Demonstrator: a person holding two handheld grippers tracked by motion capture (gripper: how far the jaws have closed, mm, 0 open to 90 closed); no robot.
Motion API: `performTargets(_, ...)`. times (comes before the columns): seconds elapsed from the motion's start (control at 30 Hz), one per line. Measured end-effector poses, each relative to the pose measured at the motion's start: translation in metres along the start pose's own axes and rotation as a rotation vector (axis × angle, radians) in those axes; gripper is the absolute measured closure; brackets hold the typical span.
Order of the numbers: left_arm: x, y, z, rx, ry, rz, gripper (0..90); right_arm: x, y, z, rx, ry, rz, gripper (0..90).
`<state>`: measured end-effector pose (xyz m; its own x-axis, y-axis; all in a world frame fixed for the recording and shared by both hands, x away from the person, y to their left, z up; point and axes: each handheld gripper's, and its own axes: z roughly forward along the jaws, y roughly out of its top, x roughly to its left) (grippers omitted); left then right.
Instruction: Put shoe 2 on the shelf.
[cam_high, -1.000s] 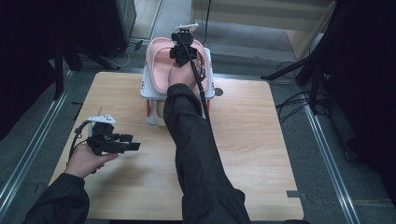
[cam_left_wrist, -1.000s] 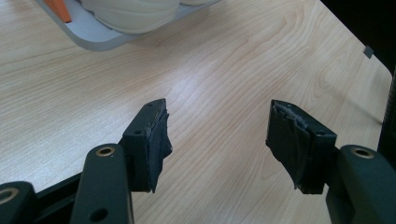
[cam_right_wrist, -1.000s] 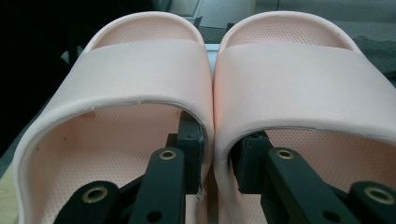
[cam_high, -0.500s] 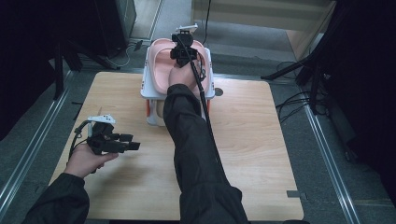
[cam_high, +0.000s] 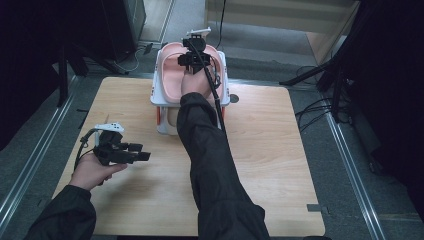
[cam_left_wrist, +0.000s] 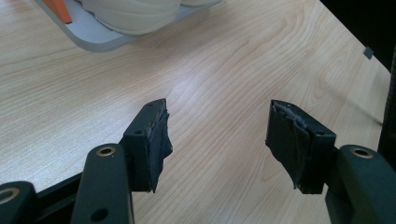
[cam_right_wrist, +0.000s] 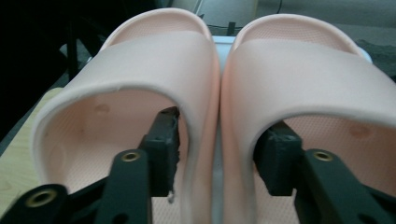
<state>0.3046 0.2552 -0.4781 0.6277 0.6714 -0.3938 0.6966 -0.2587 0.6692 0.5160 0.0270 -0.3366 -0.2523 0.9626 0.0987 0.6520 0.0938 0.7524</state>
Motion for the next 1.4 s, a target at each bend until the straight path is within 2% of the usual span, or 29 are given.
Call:
performTargets(0.47,-0.001,-0.001,0.001,0.007,0.007,-0.011,38.6,-0.009,-0.011,-0.023,-0.003,0.093,-0.042,47.4)
performTargets(0.5,-0.001,-0.001,0.001,0.012,0.009,-0.014,38.6,-0.014,-0.014,-0.027,-0.002,0.102,-0.06,47.4)
performTargets(0.57,-0.001,-0.001,0.002,0.017,0.009,-0.016,38.7,-0.02,-0.017,-0.03,0.002,0.113,-0.065,47.9)
performTargets(0.67,-0.001,-0.001,0.003,0.019,0.009,-0.018,38.7,-0.025,-0.021,-0.035,0.011,0.157,-0.061,48.5)
performTargets(1.0,0.0,-0.001,0.006,0.033,0.027,-0.011,38.5,-0.03,-0.038,-0.058,0.015,0.257,-0.125,52.1)
performTargets(1.1,-0.001,-0.001,0.008,0.043,0.029,-0.007,38.5,-0.032,-0.047,-0.065,0.012,0.274,-0.148,53.5)
performTargets(1.27,-0.002,-0.001,0.01,0.046,0.033,-0.007,38.4,-0.036,-0.055,-0.075,0.008,0.315,-0.157,54.2)
performTargets(1.4,-0.003,-0.001,0.012,0.047,0.042,-0.005,38.2,-0.037,-0.066,-0.088,0.008,0.364,-0.198,54.4)
